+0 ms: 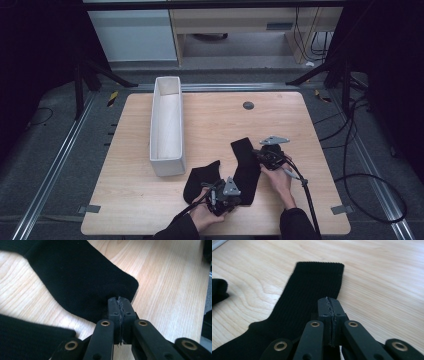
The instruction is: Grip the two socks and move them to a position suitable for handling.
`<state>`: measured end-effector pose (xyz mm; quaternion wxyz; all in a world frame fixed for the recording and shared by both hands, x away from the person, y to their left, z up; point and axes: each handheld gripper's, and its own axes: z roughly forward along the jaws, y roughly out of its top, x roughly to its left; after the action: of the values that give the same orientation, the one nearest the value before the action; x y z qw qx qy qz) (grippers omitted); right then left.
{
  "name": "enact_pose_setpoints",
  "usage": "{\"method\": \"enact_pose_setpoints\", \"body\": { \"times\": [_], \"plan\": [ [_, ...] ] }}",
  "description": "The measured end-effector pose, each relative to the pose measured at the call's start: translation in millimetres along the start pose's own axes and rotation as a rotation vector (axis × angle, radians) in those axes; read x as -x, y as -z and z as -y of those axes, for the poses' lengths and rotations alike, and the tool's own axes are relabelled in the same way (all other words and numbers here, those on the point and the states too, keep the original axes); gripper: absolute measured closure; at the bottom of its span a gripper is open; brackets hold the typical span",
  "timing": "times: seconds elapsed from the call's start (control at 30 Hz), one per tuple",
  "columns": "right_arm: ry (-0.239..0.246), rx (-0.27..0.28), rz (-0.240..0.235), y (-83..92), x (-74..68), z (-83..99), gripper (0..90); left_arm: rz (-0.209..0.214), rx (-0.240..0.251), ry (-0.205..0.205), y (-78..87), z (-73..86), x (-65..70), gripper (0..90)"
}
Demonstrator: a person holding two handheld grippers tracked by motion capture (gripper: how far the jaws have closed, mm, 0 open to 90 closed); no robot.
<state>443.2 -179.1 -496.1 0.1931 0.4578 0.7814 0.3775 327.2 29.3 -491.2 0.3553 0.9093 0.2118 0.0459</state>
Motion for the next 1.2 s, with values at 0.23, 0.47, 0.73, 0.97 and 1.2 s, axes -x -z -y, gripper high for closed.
{"method": "enact_pose_setpoints", "body": {
  "times": [0.23, 0.47, 0.73, 0.97, 1.2],
  "plan": [
    [-0.024, -0.014, 0.091, 17.5, 11.9, 15.6, 88.7, -0.01, 0.013, -0.025, -7.2, -4.7, 7.1, 87.0],
    [-0.027, -0.01, 0.133, 21.1, 11.9, 17.6, 78.1, -0.037, 0.048, -0.03, 7.7, -4.7, 8.4, 68.2],
    [0.018, 0.165, 0.061, 55.7, -4.1, 7.1, 58.1, -0.176, 0.135, 0.037, 76.7, 13.0, -12.8, 59.2],
    [0.103, 0.187, -0.038, 63.7, -35.4, 5.5, 50.8, -0.276, 0.098, 0.155, 106.2, 63.7, -38.2, 59.6],
    [0.141, 0.147, -0.158, 58.9, -65.6, 14.9, 52.7, -0.289, 0.058, 0.209, 107.8, 88.2, -45.7, 60.9]
  ]
}}
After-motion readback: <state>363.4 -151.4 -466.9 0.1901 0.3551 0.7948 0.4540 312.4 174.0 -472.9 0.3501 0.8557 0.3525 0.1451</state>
